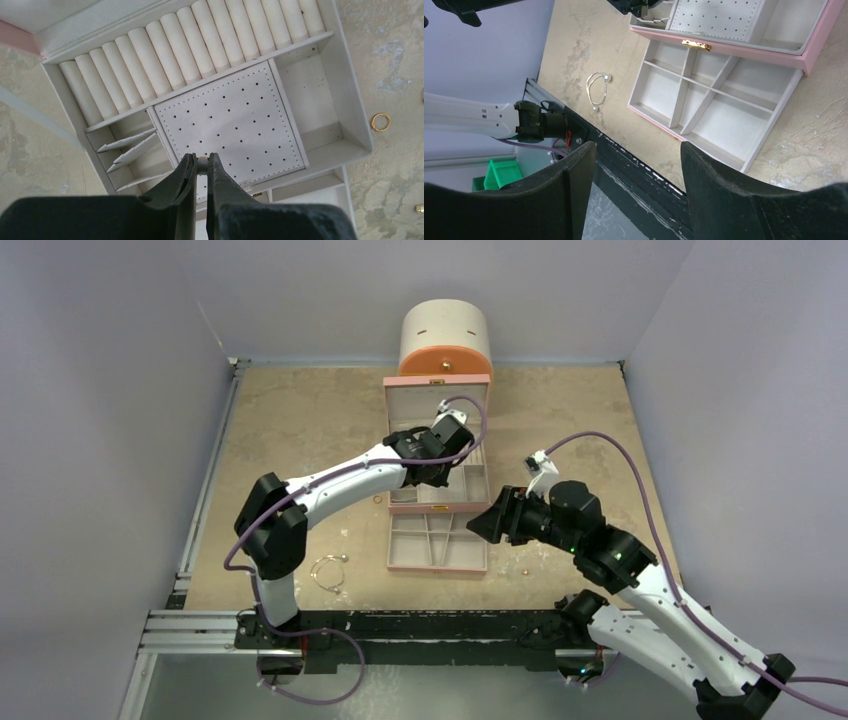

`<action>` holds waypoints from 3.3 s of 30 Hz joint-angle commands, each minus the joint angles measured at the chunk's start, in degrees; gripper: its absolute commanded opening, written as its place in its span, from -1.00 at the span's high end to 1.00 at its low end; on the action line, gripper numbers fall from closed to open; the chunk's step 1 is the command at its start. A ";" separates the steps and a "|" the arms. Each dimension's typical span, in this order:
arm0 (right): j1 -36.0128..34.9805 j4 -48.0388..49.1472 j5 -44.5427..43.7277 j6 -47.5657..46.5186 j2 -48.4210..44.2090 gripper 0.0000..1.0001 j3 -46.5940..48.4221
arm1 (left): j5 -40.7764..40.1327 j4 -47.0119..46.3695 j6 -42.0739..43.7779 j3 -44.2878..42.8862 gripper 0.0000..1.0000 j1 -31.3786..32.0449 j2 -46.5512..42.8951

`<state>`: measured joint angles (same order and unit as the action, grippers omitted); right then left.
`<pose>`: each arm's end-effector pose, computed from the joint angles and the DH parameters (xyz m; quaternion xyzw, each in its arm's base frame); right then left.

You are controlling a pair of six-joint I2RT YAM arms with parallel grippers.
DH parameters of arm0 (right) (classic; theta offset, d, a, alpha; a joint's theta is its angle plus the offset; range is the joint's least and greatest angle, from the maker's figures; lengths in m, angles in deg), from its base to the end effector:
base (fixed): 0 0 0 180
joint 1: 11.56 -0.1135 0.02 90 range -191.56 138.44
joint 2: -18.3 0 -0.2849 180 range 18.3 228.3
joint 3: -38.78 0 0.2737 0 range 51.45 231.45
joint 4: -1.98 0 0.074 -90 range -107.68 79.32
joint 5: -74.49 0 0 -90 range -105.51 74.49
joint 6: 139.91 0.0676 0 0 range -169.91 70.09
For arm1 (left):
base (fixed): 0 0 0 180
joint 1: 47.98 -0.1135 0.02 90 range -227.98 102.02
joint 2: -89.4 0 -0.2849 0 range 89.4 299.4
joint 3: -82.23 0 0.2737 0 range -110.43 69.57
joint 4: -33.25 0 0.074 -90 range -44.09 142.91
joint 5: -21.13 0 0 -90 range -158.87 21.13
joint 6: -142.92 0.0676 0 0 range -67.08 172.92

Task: Organize the mixed jewelry
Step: Place the jewelry in the jewelry box.

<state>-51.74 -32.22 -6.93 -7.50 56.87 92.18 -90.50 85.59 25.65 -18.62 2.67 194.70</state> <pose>0.1423 0.1333 0.3145 -0.0274 0.8144 0.4263 0.3928 0.3002 -0.3268 0.2526 0.1382 0.9326 -0.0367 0.3313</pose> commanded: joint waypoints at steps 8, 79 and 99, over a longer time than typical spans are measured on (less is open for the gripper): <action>-0.29 0.80 -0.14 -0.16 -1.22 -0.32 -0.40 | -2.37 -1.21 0.90 -1.88 1.00 -0.28 1.15; -0.27 1.50 0.20 0.18 -0.16 -0.32 -0.49 | -0.67 -1.36 0.11 2.47 1.00 -0.56 3.42; -0.29 1.72 0.56 0.62 0.02 -0.32 -0.31 | -1.66 -1.10 0.28 2.36 1.00 -0.53 0.07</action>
<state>-51.74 -32.22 -6.91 -7.26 56.97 91.59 -90.83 83.78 25.67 -16.78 2.30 197.47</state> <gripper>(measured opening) 0.661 0.058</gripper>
